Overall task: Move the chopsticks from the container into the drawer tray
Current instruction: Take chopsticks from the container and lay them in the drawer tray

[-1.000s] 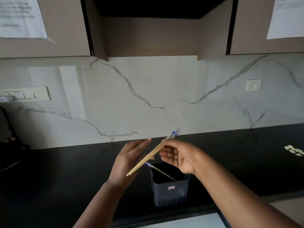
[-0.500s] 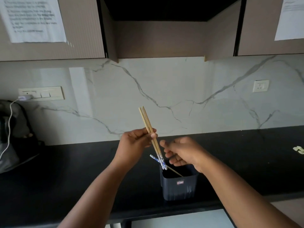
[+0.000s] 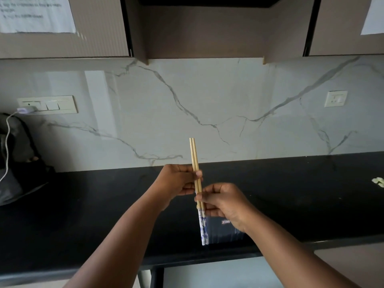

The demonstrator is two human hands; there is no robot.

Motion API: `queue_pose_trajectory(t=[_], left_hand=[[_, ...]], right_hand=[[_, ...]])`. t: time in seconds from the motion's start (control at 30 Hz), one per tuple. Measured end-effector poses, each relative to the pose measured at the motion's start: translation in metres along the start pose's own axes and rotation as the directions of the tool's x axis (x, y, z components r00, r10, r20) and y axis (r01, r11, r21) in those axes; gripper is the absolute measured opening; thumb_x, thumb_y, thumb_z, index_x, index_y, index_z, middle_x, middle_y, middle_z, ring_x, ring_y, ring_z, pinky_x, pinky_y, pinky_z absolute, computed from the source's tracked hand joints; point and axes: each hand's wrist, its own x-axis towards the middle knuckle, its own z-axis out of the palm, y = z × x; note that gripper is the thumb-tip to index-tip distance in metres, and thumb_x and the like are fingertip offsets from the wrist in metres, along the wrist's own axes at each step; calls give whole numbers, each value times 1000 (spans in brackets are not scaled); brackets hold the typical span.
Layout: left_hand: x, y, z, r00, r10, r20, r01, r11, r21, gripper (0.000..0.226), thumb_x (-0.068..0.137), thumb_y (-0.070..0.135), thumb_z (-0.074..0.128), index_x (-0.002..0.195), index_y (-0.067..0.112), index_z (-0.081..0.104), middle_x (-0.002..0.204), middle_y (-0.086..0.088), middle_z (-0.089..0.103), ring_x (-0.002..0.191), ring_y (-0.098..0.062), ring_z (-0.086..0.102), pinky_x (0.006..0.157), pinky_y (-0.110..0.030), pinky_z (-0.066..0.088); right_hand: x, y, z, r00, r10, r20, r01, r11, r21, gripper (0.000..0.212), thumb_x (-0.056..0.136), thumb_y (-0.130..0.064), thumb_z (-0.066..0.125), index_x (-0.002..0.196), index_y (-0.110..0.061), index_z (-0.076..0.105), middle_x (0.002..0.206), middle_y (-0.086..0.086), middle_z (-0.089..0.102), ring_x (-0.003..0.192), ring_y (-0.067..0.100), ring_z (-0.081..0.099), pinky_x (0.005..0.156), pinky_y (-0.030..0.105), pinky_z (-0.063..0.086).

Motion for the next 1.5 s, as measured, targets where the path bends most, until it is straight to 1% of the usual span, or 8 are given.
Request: queue_pose_trajectory(t=[0.27,0.43,0.57,0.67,0.77,0.93,1.2,1.5], left_hand=[[20,-14,14,1000,5,14,-7,995,100,24,84,28,70,93,6,74,88,-13,75,79,-20,73,74,-29,59],[29,-46,8,967,193,-166,-94,876,474,86,73,88,35,75,7,64,65,-11,57,60,-14,53,61,-30,40],[39,-92,-10,937,166,-308,25,846,532,73,80,82,24,73,16,55,67,-1,58,61,-24,58,60,-32,43],[53,-143,-25,962,91,-258,137,657,741,61,81,76,26,79,26,61,92,-3,65,88,-25,62,77,-38,51],[59,-195,-28,973,-57,-223,228,384,895,65,88,72,26,129,31,54,148,-2,43,141,-28,30,116,-45,21],[47,-250,-25,972,-111,-208,222,136,965,77,93,67,17,154,20,13,163,-6,8,150,-24,-4,118,-45,-11],[57,-272,-39,996,-63,-60,76,288,955,75,92,65,22,154,25,9,163,0,1,148,-15,-9,120,-42,-7],[54,-272,-38,995,-60,-77,93,326,941,75,93,66,28,154,27,12,163,1,2,148,-13,-7,120,-37,-6]], right_hand=[[11,18,-17,1000,-30,-2,30,998,54,10,82,-4,72,92,-3,72,84,13,76,75,22,73,67,32,60],[18,32,-28,999,-32,-10,31,990,-137,10,82,-6,73,92,-4,72,82,12,73,71,18,68,67,30,58],[10,57,-38,996,35,79,-12,959,-283,7,81,-7,75,86,-8,71,73,5,68,65,13,62,64,26,54],[1,87,-42,981,88,172,-10,912,-410,13,77,-12,78,75,-23,71,64,-8,66,61,5,58,62,19,48],[-9,118,-45,959,154,237,1,837,-547,4,76,-21,77,78,-23,75,61,-15,66,60,-8,60,63,10,45],[-18,184,-60,938,231,257,27,693,-720,20,74,-29,59,85,-26,75,66,-13,63,72,-4,60,69,16,46],[-23,272,-74,906,313,286,139,418,-898,21,89,-31,52,89,-15,66,91,1,69,87,14,63,64,22,40],[-15,321,-63,849,437,296,187,276,-943,39,83,-3,47,56,-20,27,57,-5,33,65,24,47,47,20,22]])
